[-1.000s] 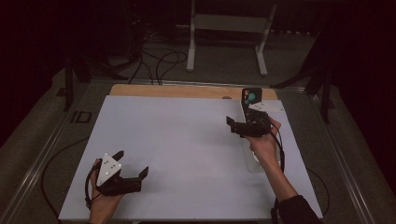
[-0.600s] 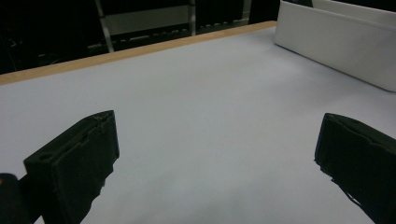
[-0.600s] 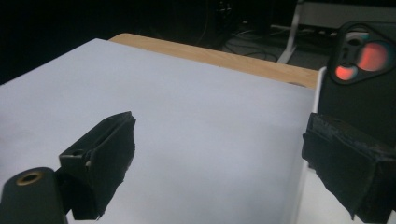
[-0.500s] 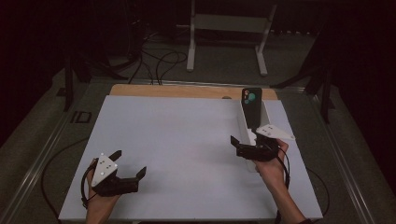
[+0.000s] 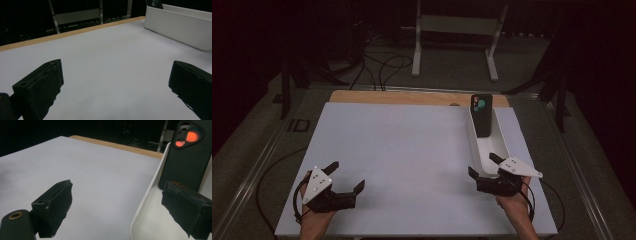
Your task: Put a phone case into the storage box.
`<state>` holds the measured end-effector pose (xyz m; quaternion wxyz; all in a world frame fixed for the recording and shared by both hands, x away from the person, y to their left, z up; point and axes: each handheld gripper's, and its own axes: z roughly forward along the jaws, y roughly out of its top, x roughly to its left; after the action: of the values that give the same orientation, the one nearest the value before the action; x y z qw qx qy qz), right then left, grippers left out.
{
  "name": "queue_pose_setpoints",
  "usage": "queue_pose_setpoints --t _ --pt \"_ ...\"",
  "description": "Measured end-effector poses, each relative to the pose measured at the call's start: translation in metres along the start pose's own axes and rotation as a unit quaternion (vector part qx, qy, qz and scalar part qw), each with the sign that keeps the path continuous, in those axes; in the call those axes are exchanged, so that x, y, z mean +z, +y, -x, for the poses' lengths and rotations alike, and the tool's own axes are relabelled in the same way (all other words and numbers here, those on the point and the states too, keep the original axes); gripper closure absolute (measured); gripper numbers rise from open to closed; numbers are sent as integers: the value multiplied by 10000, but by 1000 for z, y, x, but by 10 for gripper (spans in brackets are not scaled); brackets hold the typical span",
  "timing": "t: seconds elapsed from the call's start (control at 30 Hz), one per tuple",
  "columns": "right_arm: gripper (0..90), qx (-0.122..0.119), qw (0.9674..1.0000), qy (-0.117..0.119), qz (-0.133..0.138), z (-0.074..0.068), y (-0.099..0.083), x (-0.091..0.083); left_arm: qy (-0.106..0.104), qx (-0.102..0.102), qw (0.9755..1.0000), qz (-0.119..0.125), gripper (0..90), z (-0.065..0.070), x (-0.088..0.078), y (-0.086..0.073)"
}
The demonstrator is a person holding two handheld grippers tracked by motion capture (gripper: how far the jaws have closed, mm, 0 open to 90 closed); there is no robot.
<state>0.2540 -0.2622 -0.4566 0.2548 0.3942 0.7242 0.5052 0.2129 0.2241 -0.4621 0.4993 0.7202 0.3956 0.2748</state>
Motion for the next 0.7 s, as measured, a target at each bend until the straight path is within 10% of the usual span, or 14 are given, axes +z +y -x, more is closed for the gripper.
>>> queue_pose_setpoints --t 0.7 --pt "92 94 9995 -15 311 7 -20 -18 2 57 10000 39 0 -3 -4 -12"
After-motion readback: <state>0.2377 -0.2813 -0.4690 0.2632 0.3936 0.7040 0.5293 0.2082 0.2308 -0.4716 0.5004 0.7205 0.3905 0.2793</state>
